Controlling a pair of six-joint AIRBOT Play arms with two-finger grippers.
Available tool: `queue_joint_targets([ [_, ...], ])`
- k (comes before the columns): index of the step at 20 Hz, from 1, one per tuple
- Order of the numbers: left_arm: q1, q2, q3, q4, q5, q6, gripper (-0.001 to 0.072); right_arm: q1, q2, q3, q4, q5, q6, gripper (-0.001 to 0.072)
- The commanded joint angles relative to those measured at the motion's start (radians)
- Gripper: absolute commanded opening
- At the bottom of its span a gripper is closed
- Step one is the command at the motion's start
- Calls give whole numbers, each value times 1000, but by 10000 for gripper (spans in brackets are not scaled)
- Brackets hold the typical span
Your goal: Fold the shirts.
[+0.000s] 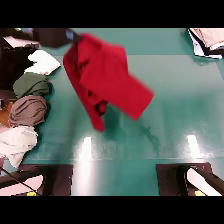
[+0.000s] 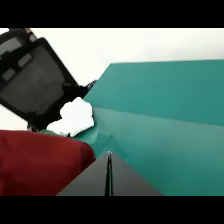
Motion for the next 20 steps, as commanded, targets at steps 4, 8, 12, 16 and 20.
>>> queue_joint_targets([
  [4,1,-49,-422,64,85,-17,549,1,0,4,1,76,35,14],
  [8,81,-50,-357,174,-52,-106,659,1,0,4,0,77,35,14],
  [12,233,21,-471,284,-108,-130,659,3,0,4,-49,107,35,14],
  [16,361,85,-732,370,-69,-131,659,3,0,3,-131,146,38,14],
  [20,478,127,-863,398,-78,-193,658,3,-1,3,-130,145,38,15],
])
